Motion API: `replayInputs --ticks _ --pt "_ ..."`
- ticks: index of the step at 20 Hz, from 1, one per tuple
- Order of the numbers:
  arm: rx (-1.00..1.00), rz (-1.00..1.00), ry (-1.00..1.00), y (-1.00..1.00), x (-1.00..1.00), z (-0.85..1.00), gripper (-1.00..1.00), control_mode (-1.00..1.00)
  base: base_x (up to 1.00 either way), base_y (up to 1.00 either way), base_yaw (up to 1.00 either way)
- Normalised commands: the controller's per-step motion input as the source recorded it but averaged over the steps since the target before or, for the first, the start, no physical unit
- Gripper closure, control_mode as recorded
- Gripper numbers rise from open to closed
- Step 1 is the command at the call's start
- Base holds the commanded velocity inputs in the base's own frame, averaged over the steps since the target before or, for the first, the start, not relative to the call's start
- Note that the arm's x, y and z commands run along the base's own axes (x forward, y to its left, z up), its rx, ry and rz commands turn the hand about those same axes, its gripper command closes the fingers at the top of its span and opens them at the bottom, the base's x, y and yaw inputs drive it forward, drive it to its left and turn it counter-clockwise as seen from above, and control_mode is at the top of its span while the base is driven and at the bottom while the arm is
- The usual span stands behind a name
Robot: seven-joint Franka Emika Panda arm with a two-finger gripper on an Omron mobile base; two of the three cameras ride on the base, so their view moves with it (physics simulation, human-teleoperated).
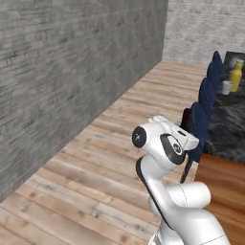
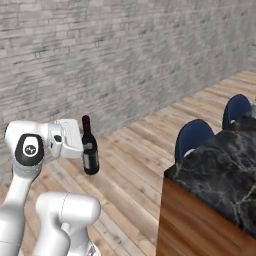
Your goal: There is a wine glass and glass cup on the dining counter. Place the wine bottle next to the wine glass and the juice bottle next to the glass cup.
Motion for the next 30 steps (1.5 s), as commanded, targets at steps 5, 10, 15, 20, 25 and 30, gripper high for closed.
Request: replayInputs --ticks 5,10,15,20,25,30 --pt "0.0 0.0 0.0 0.0 0.0 0.0 1.0 1.0 0.67 0.46 -0.34" --pt "0.0 0.0 0.0 0.0 0.0 0.0 1.0 1.0 0.67 0.46 -0.35" --pt "0.0 0.0 0.0 0.0 0.0 0.0 1.0 1.0 0.67 0.47 -0.35" --pt "0.0 0.0 0.0 0.0 0.0 0.0 1.0 1.0 0.65 0.49 -0.33" --pt "0.0 0.0 0.0 0.0 0.0 0.0 1.0 1.0 0.66 0.47 -0.34" --pt "0.0 0.0 0.0 0.0 0.0 0.0 1.0 1.0 0.67 0.47 -0.34"
